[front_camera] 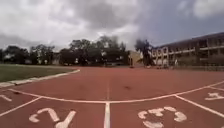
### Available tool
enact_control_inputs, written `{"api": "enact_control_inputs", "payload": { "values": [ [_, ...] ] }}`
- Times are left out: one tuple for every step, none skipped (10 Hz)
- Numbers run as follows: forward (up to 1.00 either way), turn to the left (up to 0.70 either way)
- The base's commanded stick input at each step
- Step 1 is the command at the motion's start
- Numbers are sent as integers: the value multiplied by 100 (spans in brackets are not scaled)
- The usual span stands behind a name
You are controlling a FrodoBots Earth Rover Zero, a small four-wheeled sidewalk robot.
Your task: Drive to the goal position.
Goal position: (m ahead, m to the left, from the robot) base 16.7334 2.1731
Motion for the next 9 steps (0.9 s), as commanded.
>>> {"api": "enact_control_inputs", "payload": {
  "values": [
    [60,0],
    [60,0],
    [60,0],
    [60,0],
    [60,0],
    [60,0],
    [60,0],
    [60,0],
    [60,0]
  ]
}}
